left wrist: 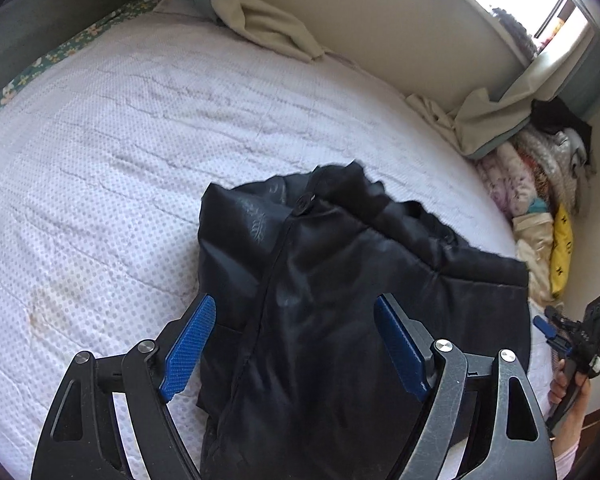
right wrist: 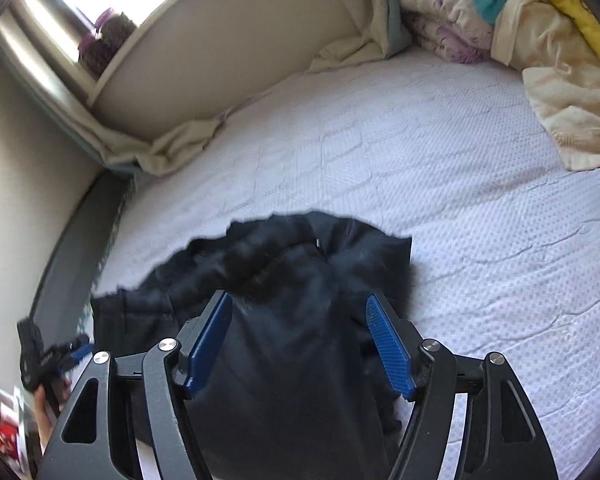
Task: Fold large clothes
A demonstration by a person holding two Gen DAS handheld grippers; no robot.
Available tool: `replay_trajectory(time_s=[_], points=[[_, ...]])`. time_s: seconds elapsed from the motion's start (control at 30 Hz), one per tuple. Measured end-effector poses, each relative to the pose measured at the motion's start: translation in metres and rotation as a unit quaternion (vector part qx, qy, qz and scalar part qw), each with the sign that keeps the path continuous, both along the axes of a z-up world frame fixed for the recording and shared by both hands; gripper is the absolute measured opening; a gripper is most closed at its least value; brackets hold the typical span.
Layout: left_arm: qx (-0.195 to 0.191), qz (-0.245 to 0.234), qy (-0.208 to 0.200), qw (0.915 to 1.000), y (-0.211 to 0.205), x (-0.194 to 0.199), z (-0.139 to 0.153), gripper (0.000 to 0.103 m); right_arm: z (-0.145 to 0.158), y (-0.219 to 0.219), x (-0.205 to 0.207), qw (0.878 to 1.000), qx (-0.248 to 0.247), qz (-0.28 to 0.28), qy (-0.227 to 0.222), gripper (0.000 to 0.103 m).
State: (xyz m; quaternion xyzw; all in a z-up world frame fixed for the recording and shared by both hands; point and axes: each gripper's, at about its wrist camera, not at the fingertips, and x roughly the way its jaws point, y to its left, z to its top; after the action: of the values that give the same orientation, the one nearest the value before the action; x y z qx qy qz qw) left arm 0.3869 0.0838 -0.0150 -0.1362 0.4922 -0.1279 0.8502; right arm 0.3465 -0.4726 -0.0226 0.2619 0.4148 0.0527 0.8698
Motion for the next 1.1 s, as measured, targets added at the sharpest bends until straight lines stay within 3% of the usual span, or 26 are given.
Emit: replay_trajectory(time_s=[0.07,0.2,0.23,0.27,0.3,0.37,0.47,0.73,0.83,0.9,0.93,1.0,1.03,1.1], points=[[-0.004,-0.001,0.016,0.9999,-0.002,0.004,-0.010,0.074,-0.007,0.004,0.001,1.000,-0.011,0.008,0.010,0.069],[-0.013,-0.021,0.033,0.9991,-0.011,0.005,-0.021,0.034,-0.016,0.018,0.007,0.998,-0.049,0.021,0.024,0.066],[-0.007,-0.027,0.032,0.9991,-0.014,0.003,-0.020,0.029,-0.019,0.022,0.010,0.997,-0.061,0.031,0.028,0.059],[-0.001,-0.034,0.032,0.9989,-0.015,0.002,-0.019,0.021,-0.022,0.026,0.012,0.996,-0.072,0.040,0.034,0.038],[0.005,-0.035,0.033,0.9988,-0.017,0.001,-0.017,0.019,-0.024,0.030,0.014,0.994,-0.085,0.048,0.041,0.021],[0.015,-0.016,0.040,0.9989,-0.011,-0.003,-0.016,0.018,-0.029,0.035,0.014,0.992,-0.100,0.051,0.054,0.010],[-0.034,-0.002,0.060,0.9976,0.006,0.000,-0.024,0.018,-0.034,0.031,0.011,0.992,-0.097,0.028,0.069,0.007],[-0.100,0.008,0.101,0.9898,0.025,0.009,-0.066,0.026,-0.077,0.028,0.018,0.992,-0.081,0.009,0.100,0.008],[-0.135,0.025,0.109,0.9844,0.034,0.007,-0.064,0.027,-0.082,0.020,0.017,0.994,-0.051,-0.002,0.094,0.011],[-0.139,0.031,0.105,0.9841,0.037,0.003,-0.051,0.029,-0.077,0.014,0.015,0.995,-0.024,-0.007,0.095,0.019],[-0.131,0.033,0.091,0.9866,0.038,0.000,-0.039,0.032,-0.071,0.012,0.014,0.995,-0.016,-0.008,0.098,0.024],[-0.099,0.034,0.052,0.9932,0.037,-0.005,-0.016,0.038,-0.053,0.009,0.007,0.996,-0.014,-0.017,0.091,0.053],[-0.069,0.036,0.026,0.9967,0.035,-0.007,-0.003,0.039,-0.047,0.009,0.005,0.996,-0.026,-0.023,0.088,0.057],[-0.004,0.040,-0.032,0.9987,0.028,-0.015,0.024,0.039,-0.025,0.017,-0.002,0.990,-0.113,-0.038,0.081,0.058]])
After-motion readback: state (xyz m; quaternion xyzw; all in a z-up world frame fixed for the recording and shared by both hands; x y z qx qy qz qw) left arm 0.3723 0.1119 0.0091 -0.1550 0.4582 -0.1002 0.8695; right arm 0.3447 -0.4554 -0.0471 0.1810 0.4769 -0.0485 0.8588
